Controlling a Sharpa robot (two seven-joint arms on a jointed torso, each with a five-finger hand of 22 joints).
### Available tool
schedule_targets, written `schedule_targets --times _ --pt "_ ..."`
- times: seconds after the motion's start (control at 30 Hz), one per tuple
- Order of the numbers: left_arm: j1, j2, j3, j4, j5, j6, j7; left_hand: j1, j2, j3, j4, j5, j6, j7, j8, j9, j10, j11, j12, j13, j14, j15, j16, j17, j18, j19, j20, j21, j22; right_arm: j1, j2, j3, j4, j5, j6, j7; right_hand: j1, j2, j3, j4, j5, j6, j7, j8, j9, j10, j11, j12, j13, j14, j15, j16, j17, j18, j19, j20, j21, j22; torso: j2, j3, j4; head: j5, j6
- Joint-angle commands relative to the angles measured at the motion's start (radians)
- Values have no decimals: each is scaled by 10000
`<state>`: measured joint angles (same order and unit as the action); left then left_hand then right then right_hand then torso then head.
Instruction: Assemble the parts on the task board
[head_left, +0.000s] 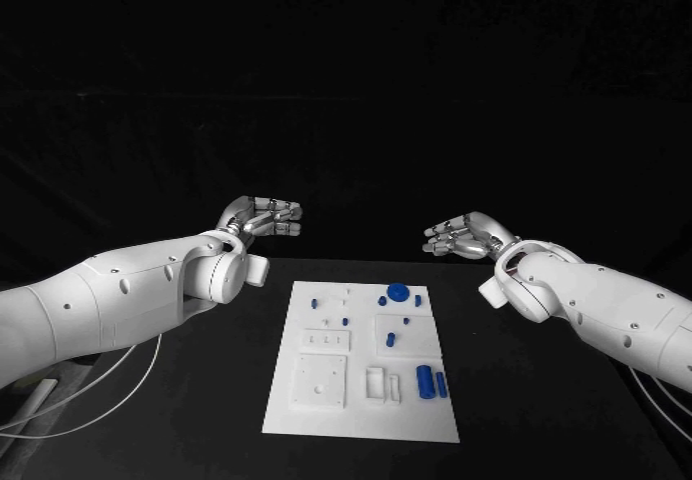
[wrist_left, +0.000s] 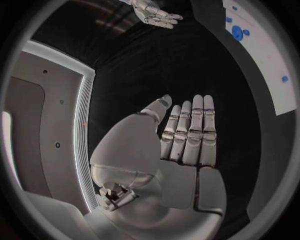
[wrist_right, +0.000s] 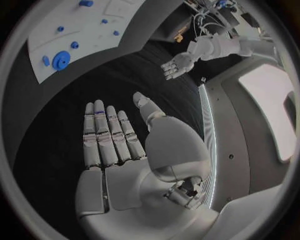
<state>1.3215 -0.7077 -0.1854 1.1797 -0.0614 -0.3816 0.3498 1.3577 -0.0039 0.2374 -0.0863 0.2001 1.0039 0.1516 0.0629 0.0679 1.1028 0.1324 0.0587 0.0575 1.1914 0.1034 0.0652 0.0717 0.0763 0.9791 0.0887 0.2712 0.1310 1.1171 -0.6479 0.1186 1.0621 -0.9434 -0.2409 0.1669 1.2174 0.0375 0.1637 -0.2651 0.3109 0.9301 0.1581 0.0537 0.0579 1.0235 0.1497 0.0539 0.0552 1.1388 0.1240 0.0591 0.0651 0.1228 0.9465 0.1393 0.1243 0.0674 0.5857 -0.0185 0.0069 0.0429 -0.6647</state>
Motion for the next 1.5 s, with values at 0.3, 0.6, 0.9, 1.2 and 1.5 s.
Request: schedule_targets --times 0.3,0.6,0.9,1.2,1.5 --pt "243 -751 6 1624 -456 464 -72 -205 -197 -88 -29 -114 -25 5 2 -10 -126 41 10 9 -60 60 7 6 -83 -182 19 232 83 160 210 147 439 -6134 435 -707 177 -633 434 -181 12 1483 -381 82 47 1188 -587 41 24 3742 -1266 2079 1540 741 4172 -861 1420 388 641 -119 332 -252 280" --pt "327 -1114 12 2551 -855 447 -46 -231 -187 -378 -58 -137 -72 13 3 -11 -174 55 9 10 -63 70 22 24 -42 -164 60 253 -20 175 290 222 778 -8618 321 -1476 253 -926 562 -179 -285 1695 -512 70 43 1052 -614 33 25 3589 -1314 5346 3154 1289 4667 -720 2942 1616 984 -221 589 -424 456" --pt "503 -1368 40 3155 -919 588 8 -323 -252 -762 -19 -184 -155 31 3 -11 -292 93 16 15 -90 104 20 30 -42 -132 104 186 -153 174 483 249 813 -10114 316 -2079 275 -1304 1014 -41 -745 1500 -615 77 44 586 -511 50 32 3247 -1225 7395 4235 275 5090 -1592 3677 2388 1315 -306 709 -541 692" --pt "588 -1495 125 3620 -930 830 85 -292 -118 -1047 -11 -204 -167 29 1 -12 -191 70 14 12 -141 118 15 13 -30 -77 136 59 -365 170 720 253 480 -10576 321 -2430 420 -1430 1208 133 -847 1446 -575 75 41 450 -502 42 27 3133 -1203 7916 4389 366 5187 -1554 3691 2748 1528 -378 797 -608 800" --pt "665 -1581 195 3940 -928 860 108 -313 -113 -1058 -5 -203 -157 26 2 -12 -166 65 9 10 -168 130 -6 -11 -42 -68 135 35 -415 162 964 253 145 -10814 342 -2473 450 -1452 1347 128 -915 1424 -590 75 41 393 -533 40 25 3112 -1204 8023 4367 364 5200 -1551 3655 2901 1706 -421 861 -681 867"
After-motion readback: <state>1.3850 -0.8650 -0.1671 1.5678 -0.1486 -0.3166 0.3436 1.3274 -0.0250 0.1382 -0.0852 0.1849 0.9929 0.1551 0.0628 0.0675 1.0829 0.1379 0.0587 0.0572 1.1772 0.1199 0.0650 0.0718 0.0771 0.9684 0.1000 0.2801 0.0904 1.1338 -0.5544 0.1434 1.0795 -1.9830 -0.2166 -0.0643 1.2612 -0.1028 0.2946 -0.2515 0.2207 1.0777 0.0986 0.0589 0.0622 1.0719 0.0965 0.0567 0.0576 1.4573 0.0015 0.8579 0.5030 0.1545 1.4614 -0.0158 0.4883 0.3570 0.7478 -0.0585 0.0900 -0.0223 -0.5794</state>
